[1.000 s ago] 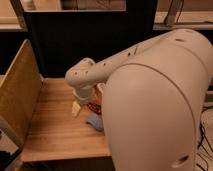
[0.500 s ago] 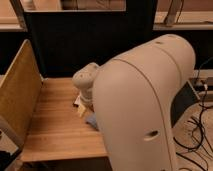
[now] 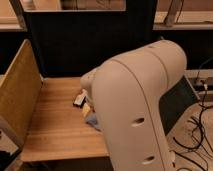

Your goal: Wipe the white sponge on the table

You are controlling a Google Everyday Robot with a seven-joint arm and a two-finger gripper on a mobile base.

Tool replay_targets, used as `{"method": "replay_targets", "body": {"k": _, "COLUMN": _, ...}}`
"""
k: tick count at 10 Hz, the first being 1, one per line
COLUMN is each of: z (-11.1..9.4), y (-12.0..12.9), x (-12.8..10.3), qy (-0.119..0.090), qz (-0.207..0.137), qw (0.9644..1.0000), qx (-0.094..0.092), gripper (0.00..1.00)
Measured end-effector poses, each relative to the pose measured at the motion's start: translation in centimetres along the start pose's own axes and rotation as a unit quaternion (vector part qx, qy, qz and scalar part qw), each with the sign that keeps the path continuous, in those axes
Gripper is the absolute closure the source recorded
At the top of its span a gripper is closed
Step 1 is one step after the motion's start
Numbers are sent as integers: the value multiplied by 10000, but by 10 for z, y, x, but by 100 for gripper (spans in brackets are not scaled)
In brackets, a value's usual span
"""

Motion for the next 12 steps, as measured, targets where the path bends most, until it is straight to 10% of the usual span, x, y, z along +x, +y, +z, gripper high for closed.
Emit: {"method": "replay_targets", "body": {"k": 12, "z": 25, "y": -11, "x": 57, "qy": 440, "qz": 791, "qw": 9956, "qx": -243, "gripper": 20}}
